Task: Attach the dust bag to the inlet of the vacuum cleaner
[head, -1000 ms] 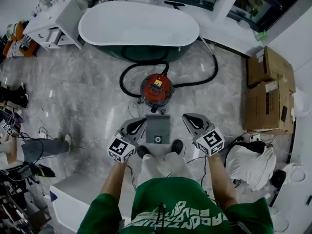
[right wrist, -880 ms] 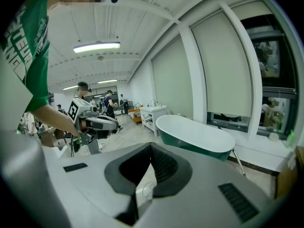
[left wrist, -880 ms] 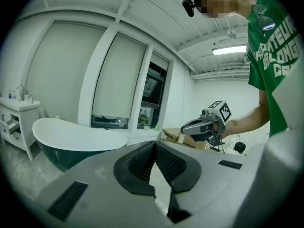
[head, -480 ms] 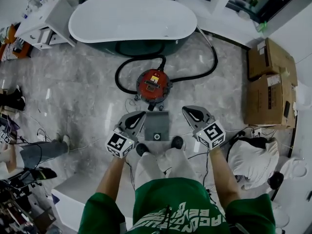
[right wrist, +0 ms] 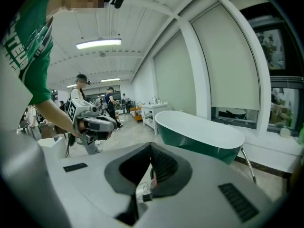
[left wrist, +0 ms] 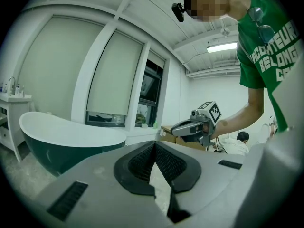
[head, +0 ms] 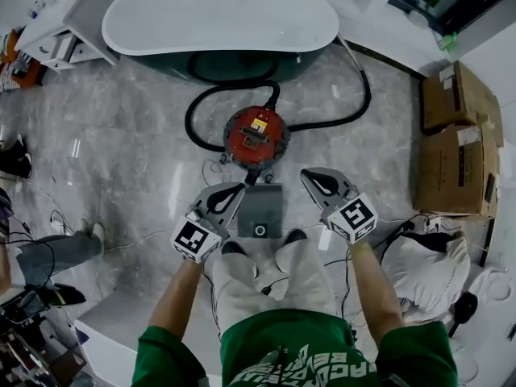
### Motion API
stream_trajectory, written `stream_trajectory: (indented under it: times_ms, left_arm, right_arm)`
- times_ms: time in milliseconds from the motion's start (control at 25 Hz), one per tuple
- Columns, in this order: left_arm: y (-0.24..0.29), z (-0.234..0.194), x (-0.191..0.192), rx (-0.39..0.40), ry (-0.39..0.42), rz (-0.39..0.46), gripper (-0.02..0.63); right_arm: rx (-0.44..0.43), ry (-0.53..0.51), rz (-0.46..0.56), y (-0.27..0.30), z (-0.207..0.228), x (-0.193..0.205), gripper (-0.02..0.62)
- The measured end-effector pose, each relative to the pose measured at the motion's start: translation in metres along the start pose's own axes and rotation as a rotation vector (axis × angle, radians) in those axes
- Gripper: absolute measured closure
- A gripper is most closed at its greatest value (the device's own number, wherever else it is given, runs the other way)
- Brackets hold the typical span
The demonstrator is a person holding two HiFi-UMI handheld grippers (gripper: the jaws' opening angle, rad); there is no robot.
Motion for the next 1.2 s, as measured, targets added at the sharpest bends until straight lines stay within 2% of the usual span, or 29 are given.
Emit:
stream_trajectory:
  times_ms: [160,360,560,760,920,1080,1200]
  left_arm:
    - [0.018,-0.023,0.057,0.009,-0.018,0.020,0.610]
    - [0.039,-0.054,0.135,0.018,-0.013,-0.009,0.609]
    - [0.071,-0.088,0.211,0.042,0.059,0.032,0.609]
    - [0.092,-0.100,0.259,0.094,0.057,0.084,0.609]
    - [0.105,-0.117,0.297,0.166,0.130,0.118,0.609]
    - [0.111,-0.129,0.334,0.180,0.148,0.113,0.609]
    - [0.110,-0.132,0.359,0.179,0.178,0.112,0.609]
  right_arm:
    - [0.004,-0.014,-0.015,0.039,0.014,0.050,0.586]
    - [-0.006,-0.010,0.022,0.083,0.031,0.123,0.586]
    - [-0.031,-0.032,0.069,0.123,0.060,0.189,0.586]
    - [-0.040,-0.154,0.077,0.159,0.071,0.251,0.586]
    - [-0.073,-0.182,0.141,0.187,0.084,0.293,0.587]
    - [-0.095,-0.237,0.211,0.207,0.087,0.324,0.586]
    - [-0.112,-0.236,0.230,0.217,0.083,0.343,0.586]
Point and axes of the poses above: the fingertips, and each gripper's own axes: y forward along the fingers, z to its right, x out of its underside, the point moved 9 cm from there along -y, backward along the fingers, and after that the axes turned 1 degree about -y, right-handed, at the moved point
